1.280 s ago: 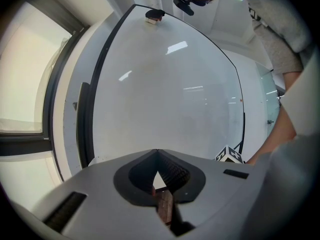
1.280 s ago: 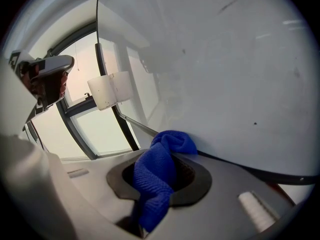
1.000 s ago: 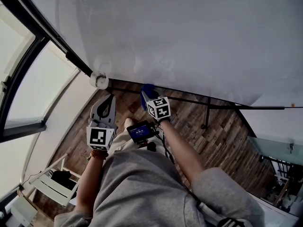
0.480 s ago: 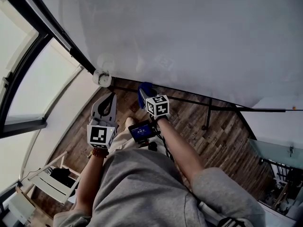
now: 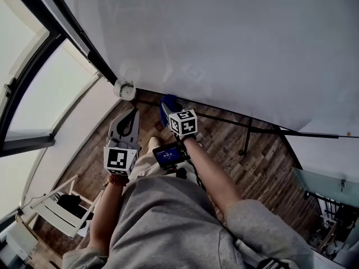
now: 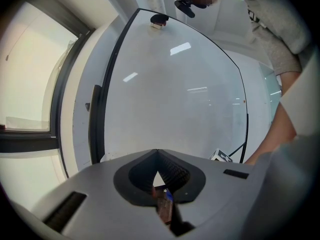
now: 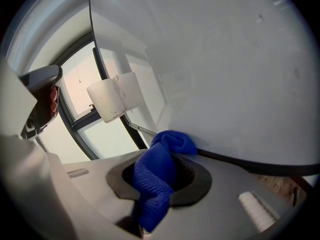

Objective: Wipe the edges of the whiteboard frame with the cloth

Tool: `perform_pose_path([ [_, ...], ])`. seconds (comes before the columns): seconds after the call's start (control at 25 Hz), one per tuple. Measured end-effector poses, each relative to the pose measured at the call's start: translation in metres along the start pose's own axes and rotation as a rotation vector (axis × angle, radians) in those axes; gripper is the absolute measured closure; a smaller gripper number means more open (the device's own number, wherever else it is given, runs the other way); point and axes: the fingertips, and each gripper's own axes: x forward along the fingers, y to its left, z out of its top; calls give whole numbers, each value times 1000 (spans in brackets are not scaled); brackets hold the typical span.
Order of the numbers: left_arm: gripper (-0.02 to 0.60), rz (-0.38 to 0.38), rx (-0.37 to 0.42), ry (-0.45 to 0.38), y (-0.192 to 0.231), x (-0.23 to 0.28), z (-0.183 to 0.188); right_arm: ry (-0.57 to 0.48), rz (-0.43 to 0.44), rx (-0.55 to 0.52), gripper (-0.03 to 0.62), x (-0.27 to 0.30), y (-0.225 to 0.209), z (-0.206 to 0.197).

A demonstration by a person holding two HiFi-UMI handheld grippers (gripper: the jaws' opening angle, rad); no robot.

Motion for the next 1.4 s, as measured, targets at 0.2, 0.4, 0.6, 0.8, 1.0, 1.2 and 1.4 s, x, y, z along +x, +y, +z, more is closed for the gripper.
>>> perform_pose_path([
  [0.2,574,13,-9,-10,4,-3,5,-10,31,26,500,8,12,4],
  [0.4,574,19,-8,-8,8,-5,4,-10,53,24,499,16,22,7],
  [0.6,574,16,-15,-5,8,-4,3,-13,81,9,500,26,32,10],
  [0.8,574,25,-4,0,13,-5,2,-19,118,10,500,35,43,13],
  [1.0,574,24,1,17,15,-7,-6,-18,146,-12,500,43,52,15],
  [1.2,574,32,4,21,12,-6,-2,-24,176,-17,500,52,63,18],
  [1.4,574,30,11,27,11,-4,-3,-24,196,-23,499,59,69,21],
])
